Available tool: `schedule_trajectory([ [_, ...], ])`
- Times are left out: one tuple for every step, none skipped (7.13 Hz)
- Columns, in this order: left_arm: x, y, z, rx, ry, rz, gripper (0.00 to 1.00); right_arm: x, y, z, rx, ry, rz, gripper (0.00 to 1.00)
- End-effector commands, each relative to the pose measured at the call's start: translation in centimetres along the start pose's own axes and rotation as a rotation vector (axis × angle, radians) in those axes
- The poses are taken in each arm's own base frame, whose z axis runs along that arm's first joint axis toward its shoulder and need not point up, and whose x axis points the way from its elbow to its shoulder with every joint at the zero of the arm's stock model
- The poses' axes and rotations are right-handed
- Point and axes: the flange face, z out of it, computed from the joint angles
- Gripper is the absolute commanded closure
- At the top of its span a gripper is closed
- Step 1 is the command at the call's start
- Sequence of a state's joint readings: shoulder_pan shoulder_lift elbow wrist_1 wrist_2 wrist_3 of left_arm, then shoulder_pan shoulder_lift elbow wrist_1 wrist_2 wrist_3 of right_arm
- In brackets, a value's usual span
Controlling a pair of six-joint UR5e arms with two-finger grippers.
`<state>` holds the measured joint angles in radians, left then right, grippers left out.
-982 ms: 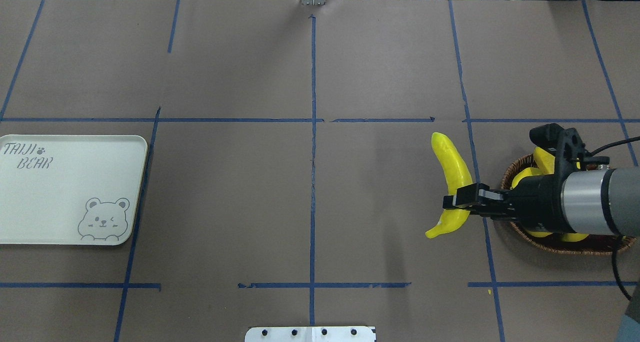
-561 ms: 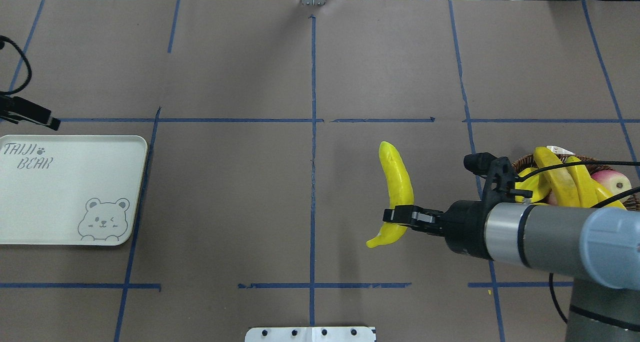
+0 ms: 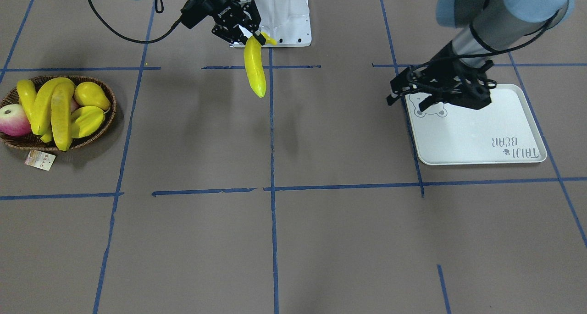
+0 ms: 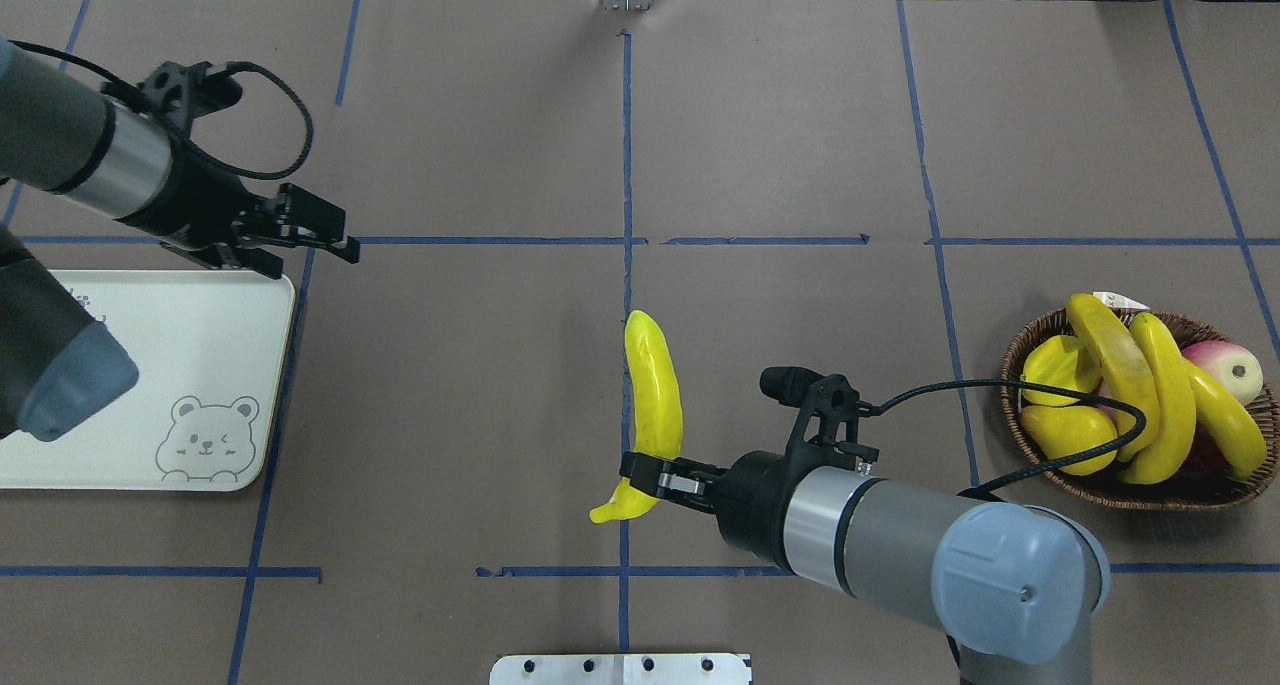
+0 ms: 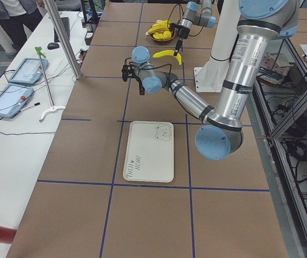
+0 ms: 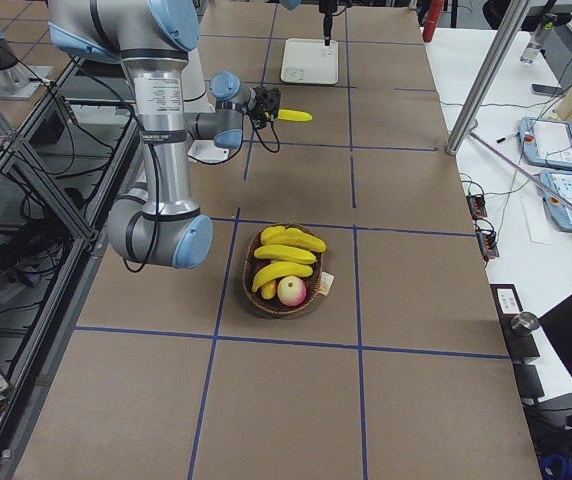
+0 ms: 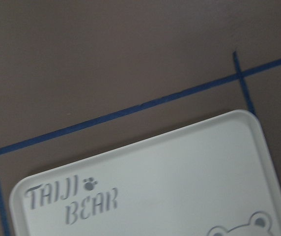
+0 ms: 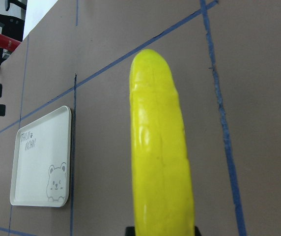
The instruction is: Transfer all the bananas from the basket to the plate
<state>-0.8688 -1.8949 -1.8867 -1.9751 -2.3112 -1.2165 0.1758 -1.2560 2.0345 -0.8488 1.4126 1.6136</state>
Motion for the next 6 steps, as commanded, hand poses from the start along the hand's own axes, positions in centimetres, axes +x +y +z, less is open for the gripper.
schedule_trajectory([
  [8.2,1.5,1.0,-0.033,0.086,-0.077,0.0,-1.7,0.0,2.4,0.02,-0.011,-0.01,0.96],
  [10.7,3.2,2.5,-0.054,0.101,-0.087,0.0,-2.9,0.2,3.7,0.026,-0.02,-0.007,0.96],
  [13.2,4.7,4.0,-0.028,0.11,-0.114,0.0,-3.5,0.3,4.0,0.028,-0.028,-0.006,0.96],
  [14.7,6.1,5.5,-0.015,0.113,-0.128,0.0,-3.7,0.3,4.1,0.03,-0.027,-0.004,0.96],
  [15.8,7.3,6.4,-0.006,0.119,-0.143,0.01,-4.0,0.3,4.1,0.028,-0.032,-0.003,0.96],
  [16.4,8.1,7.8,0.008,0.11,-0.143,0.01,-4.0,0.3,4.1,0.028,-0.033,-0.003,0.96],
])
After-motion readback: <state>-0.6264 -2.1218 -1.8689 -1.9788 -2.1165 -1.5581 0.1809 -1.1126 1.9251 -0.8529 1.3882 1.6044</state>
